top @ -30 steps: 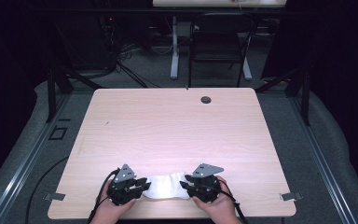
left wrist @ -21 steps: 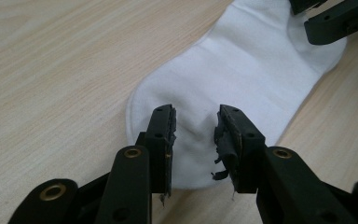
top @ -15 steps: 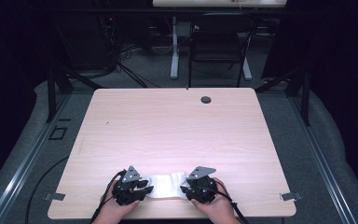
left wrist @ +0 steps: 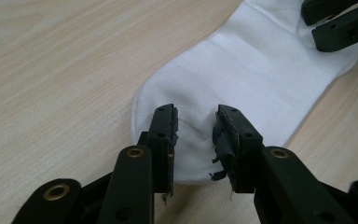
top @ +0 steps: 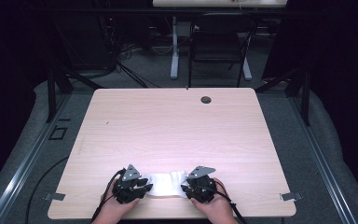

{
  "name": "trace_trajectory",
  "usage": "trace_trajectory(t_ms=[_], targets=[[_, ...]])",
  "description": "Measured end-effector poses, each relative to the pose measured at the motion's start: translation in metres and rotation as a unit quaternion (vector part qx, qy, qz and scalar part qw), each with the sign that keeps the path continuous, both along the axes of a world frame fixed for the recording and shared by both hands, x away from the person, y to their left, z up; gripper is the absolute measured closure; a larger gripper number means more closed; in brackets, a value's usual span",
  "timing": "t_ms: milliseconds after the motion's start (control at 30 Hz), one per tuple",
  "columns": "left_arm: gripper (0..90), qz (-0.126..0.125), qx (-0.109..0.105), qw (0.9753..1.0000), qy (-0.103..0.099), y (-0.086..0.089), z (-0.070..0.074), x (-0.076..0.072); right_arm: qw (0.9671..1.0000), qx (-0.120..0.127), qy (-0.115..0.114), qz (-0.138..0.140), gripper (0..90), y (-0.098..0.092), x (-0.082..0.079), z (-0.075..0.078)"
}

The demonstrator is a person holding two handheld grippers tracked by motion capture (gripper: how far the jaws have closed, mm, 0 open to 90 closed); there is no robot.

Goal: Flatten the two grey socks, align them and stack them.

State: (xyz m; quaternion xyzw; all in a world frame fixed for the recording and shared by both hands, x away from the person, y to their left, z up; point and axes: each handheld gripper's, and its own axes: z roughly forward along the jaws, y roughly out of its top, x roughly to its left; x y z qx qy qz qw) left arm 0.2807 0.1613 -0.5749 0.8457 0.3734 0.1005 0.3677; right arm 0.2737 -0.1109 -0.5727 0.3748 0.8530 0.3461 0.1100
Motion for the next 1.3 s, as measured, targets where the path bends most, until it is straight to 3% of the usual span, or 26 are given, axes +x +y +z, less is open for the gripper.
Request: trace_trajectory(t_ms=[233,467,1167,1300], targets=[[66.1,0.013,-0.013,0.9998,-0.001,0.001,-0.002,0.012,0.9996,0.015,-0.011,-0.019,64.4,0.001,0.011,-0.003],[63.8,0.018,-0.022,0.9996,-0.006,0.002,-0.004,0.021,0.9989,0.031,-0.008,-0.033,63.6,0.001,0.02,-0.005],[57.6,0.017,-0.043,0.9989,-0.002,0.004,-0.006,0.025,0.9987,0.039,-0.018,-0.028,57.8,0.001,0.024,-0.007],[52.8,0.016,-0.046,0.9988,-0.001,0.005,-0.004,0.025,0.9989,0.037,-0.021,-0.023,54.8,0.001,0.024,-0.005]])
